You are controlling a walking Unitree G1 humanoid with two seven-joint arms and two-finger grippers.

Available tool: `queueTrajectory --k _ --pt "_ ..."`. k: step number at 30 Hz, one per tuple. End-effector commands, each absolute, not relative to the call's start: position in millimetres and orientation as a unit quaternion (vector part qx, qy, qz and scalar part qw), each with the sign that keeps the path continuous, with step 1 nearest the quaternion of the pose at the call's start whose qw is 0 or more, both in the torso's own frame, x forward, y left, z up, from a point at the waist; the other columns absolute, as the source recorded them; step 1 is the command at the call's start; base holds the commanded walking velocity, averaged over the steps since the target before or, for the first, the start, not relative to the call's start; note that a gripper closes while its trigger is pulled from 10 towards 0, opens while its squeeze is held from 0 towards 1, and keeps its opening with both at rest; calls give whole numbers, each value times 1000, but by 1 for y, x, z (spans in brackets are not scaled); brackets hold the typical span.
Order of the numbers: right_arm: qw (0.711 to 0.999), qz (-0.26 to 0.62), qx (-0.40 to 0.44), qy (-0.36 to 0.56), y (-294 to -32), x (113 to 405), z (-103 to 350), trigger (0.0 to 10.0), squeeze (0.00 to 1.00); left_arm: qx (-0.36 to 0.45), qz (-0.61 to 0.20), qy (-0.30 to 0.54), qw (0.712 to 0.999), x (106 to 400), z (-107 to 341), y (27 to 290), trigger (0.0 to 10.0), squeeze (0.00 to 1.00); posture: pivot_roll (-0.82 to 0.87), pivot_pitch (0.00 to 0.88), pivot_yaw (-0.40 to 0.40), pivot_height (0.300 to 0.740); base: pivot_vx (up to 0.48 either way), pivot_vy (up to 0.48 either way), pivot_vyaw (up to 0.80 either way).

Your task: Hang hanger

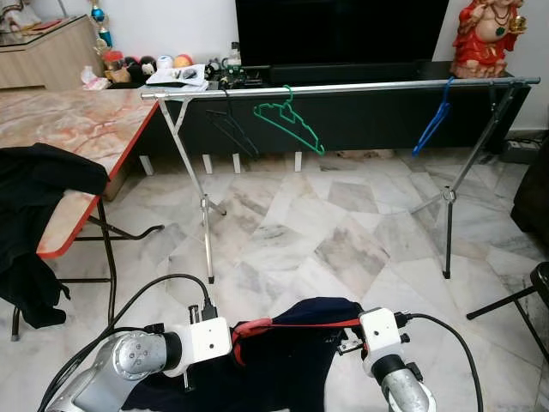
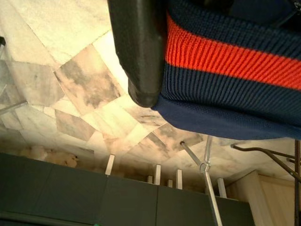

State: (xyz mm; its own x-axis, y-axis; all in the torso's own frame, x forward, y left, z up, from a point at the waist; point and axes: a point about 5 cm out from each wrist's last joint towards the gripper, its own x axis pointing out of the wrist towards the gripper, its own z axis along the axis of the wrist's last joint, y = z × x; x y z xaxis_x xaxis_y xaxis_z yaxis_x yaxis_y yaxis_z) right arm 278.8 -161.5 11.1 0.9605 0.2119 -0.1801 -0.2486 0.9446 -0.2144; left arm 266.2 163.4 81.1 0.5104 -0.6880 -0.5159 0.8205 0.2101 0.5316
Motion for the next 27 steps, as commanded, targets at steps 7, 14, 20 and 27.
queueTrajectory --k 7,14,20,27 --pt "976 127 -136 110 -170 273 2 0 0 480 -534 -2 696 254 93 189 10000 0 67 51 38 740 0 0 0" --pt "971 126 -147 138 -178 263 -7 0 0 502 -521 -46 689 254 97 200 10000 0 67 47 36 740 0 0 0" --pt "965 137 -162 152 -184 257 -12 0 0 522 -523 -98 667 254 103 205 10000 0 63 53 36 740 0 0 0" --pt "961 139 -175 161 -189 254 -14 0 0 582 -571 -105 569 250 96 210 10000 0 65 65 36 740 0 0 0"
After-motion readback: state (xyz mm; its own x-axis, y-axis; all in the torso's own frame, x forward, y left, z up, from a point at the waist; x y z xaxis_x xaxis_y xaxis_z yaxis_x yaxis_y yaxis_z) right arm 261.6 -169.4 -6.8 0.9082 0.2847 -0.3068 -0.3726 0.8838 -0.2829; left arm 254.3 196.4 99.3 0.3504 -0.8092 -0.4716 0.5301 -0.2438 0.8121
